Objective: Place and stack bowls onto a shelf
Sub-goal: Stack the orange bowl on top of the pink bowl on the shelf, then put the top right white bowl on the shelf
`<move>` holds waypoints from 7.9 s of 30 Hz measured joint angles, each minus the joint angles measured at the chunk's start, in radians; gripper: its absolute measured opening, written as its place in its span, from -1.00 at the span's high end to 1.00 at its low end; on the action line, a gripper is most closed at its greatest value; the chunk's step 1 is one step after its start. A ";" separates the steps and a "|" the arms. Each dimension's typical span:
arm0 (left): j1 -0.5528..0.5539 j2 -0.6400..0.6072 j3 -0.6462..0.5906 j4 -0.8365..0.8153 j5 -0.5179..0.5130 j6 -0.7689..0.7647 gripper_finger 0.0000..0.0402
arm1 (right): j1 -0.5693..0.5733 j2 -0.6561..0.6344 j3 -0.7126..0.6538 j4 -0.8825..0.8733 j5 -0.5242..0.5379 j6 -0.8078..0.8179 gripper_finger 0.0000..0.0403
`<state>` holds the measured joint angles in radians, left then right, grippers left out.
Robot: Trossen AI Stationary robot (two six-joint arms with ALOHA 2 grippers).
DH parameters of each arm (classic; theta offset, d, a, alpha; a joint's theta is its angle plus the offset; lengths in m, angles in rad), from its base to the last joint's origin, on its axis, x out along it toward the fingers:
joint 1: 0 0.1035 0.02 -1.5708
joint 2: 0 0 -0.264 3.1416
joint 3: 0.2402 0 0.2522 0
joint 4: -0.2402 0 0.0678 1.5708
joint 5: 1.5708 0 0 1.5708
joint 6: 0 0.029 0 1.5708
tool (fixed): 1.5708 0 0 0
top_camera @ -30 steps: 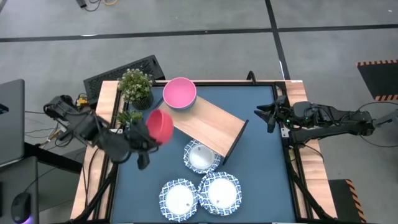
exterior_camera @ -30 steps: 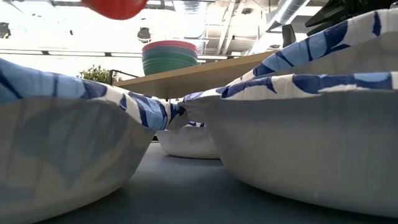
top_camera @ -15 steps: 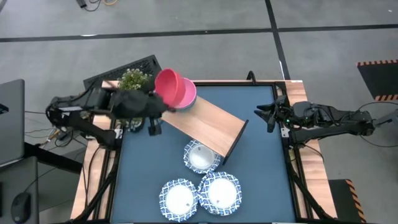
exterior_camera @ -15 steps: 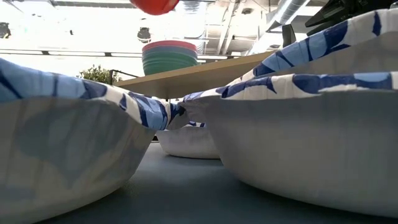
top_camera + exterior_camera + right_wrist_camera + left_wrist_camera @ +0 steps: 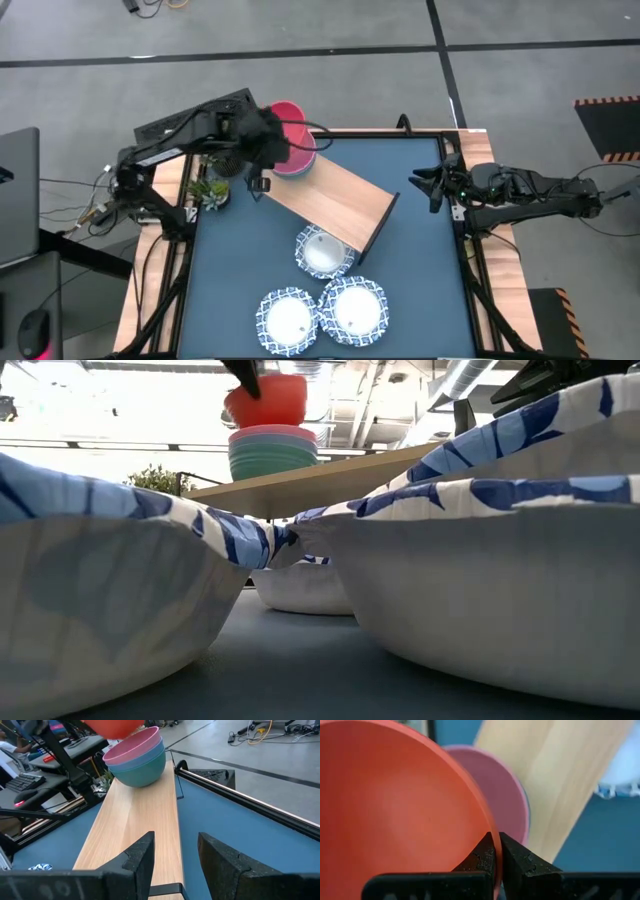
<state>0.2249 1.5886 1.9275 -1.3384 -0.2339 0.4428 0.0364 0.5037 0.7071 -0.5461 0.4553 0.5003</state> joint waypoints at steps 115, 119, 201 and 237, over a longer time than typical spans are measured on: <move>-0.389 -0.482 -0.844 0.992 -0.850 -0.635 1.00 | 0.000 0.000 0.000 -0.030 0.018 -0.037 0.12; -0.352 -0.519 -0.932 1.088 -0.807 -0.609 1.00 | 0.000 0.000 0.000 -0.030 0.018 -0.030 0.12; -0.458 0.171 -0.902 1.124 0.254 -0.155 0.30 | 0.000 0.000 0.000 -0.087 0.013 -0.003 0.12; -0.475 0.172 -0.361 0.192 0.692 -0.405 1.00 | 0.000 0.000 0.000 -0.088 0.014 -0.011 0.12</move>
<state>-0.2503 1.7603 1.5667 -1.1467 0.4578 0.0380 0.0368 0.5034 0.7071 -0.6343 0.4698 0.4892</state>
